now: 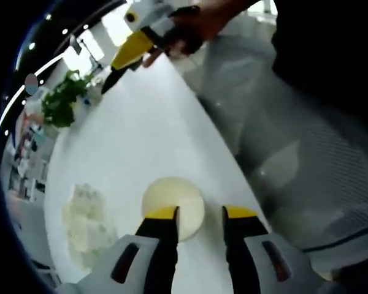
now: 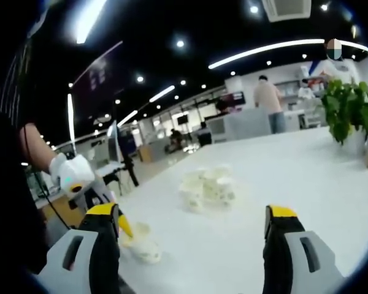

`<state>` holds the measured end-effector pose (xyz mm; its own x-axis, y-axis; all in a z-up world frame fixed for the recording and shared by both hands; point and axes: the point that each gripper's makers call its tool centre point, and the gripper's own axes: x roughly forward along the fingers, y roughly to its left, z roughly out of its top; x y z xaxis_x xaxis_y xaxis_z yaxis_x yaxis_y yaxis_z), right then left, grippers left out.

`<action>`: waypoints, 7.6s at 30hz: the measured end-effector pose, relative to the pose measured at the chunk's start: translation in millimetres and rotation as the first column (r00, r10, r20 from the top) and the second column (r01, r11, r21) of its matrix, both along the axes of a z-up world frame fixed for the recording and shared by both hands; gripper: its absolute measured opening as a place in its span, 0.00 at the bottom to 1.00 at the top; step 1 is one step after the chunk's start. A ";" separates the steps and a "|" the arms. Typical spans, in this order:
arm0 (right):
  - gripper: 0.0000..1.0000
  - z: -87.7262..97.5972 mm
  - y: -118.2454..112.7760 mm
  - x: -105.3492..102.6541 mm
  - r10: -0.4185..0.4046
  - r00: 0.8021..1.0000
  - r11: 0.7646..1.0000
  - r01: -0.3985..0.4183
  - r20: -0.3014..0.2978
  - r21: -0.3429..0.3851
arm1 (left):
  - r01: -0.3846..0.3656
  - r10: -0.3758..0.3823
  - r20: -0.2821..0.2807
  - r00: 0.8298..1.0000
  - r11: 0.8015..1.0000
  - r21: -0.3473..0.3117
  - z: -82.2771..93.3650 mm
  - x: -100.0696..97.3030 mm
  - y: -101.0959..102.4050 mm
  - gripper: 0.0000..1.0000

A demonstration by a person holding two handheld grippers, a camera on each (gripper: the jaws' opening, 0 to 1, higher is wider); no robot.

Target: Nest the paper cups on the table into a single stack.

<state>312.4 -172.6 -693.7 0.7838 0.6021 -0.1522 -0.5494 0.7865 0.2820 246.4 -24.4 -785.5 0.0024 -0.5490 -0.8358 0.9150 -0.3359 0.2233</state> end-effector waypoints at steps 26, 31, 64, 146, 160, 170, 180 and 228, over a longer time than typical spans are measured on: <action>0.97 4.8 6.9 0.9 0.014 1.000 1.000 -0.014 0.005 -0.017 | -0.222 0.209 -0.100 0.973 0.963 -0.153 32.1 13.4 3.6 0.51; 0.97 6.3 8.8 0.1 0.018 1.000 1.000 -0.018 0.006 -0.022 | -0.284 0.267 -0.113 0.957 0.942 -0.179 35.3 18.9 11.6 0.53; 0.99 6.8 15.6 1.0 0.033 0.999 0.999 -0.033 -0.008 -0.038 | -0.610 0.551 -0.262 0.792 0.724 -0.322 50.2 47.8 48.7 0.71; 0.51 23.7 102.5 86.5 0.586 0.801 0.732 -0.587 -0.119 -0.344 | -0.819 0.773 -0.338 0.537 0.381 -0.429 55.6 101.0 101.5 0.99; 0.47 15.7 117.2 115.3 0.648 0.747 0.644 -0.640 -0.146 -0.420 | -0.821 0.779 -0.328 0.534 0.384 -0.422 54.1 110.9 108.0 0.99; 0.45 -1.2 130.4 119.0 0.692 0.696 0.552 -0.681 -0.192 -0.481 | -0.828 0.781 -0.341 0.523 0.369 -0.423 50.8 115.6 106.8 0.99; 0.35 -27.4 144.3 125.7 0.763 0.601 0.376 -0.712 -0.237 -0.594 | -0.837 0.788 -0.346 0.510 0.360 -0.413 45.7 117.3 112.2 0.99; 0.04 -87.8 146.8 134.3 0.830 0.388 -0.147 -0.541 -0.401 -0.828 | -0.854 0.802 -0.360 0.477 0.326 -0.405 43.7 113.8 115.1 0.99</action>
